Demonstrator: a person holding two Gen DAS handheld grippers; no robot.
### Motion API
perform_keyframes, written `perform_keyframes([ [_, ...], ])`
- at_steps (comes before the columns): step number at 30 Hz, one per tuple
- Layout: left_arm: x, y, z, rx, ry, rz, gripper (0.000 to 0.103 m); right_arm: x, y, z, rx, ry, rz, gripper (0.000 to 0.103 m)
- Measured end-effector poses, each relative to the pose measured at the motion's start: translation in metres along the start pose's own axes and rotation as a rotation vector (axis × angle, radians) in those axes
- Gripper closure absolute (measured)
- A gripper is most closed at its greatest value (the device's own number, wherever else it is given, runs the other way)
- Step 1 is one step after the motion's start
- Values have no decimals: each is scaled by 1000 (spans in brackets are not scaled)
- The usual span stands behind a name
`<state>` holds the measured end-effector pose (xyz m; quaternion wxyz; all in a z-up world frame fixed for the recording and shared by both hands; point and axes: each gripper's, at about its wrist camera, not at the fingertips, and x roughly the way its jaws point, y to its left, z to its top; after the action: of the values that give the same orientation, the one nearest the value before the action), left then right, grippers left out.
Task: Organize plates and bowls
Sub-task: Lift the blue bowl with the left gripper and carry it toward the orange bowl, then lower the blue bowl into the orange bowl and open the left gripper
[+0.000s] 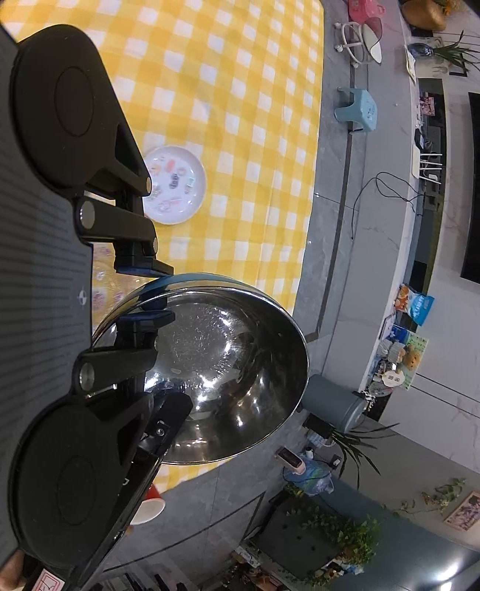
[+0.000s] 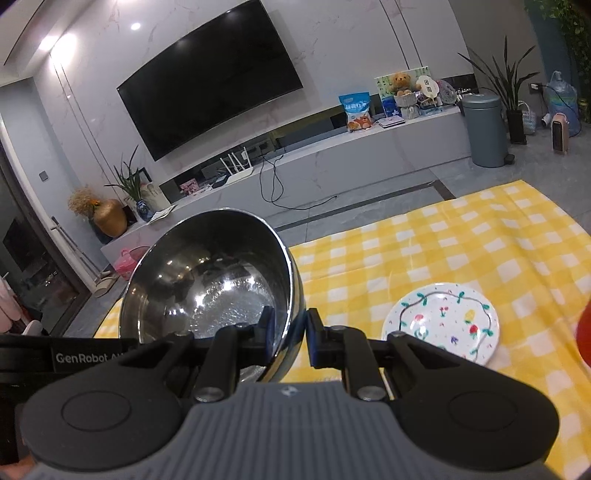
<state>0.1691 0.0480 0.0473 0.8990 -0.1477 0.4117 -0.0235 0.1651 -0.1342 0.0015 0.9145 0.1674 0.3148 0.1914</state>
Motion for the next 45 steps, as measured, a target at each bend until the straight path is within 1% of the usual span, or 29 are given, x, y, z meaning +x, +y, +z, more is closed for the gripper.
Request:
perform_keyframes([
  [7, -30, 7, -25, -33, 19, -49, 83, -42, 3, -18, 9, 3, 34, 87],
  [12, -48, 12, -45, -23, 28, -15, 83, -54, 4, -37, 33, 60, 87, 87],
  [14, -54, 15, -52, -9, 42, -21, 82, -59, 2, -46, 72, 67, 112, 87],
  [16, -59, 23, -58, -25, 52, -39, 82, -64, 1, -55, 98, 81, 132, 87],
  [18, -61, 34, -67, -62, 67, -63, 82, -68, 2, -65, 104, 101, 150, 87],
  [22, -62, 50, -86, -92, 90, -94, 82, -72, 4, -79, 131, 142, 169, 87],
  [25, -53, 65, -99, -131, 148, -145, 82, -73, 3, -88, 134, 167, 175, 86],
  [27, -44, 74, -100, -158, 180, -177, 82, -73, 1, -95, 124, 176, 162, 86],
  [28, -41, 76, -99, -168, 187, -182, 82, -72, -1, -100, 128, 188, 156, 85],
  [31, -33, 76, -100, -147, 213, -162, 82, -66, -13, -113, 190, 237, 159, 85],
  [34, -26, 71, -106, -111, 237, -133, 82, -59, -17, -122, 212, 270, 150, 85],
  [38, -23, 67, -114, -95, 244, -100, 82, -53, -17, -125, 206, 280, 131, 85],
  [41, -19, 66, -115, -99, 252, -93, 81, -50, -17, -128, 194, 286, 117, 84],
  [45, -18, 63, -116, -82, 255, -64, 80, -46, -17, -129, 196, 295, 114, 83],
])
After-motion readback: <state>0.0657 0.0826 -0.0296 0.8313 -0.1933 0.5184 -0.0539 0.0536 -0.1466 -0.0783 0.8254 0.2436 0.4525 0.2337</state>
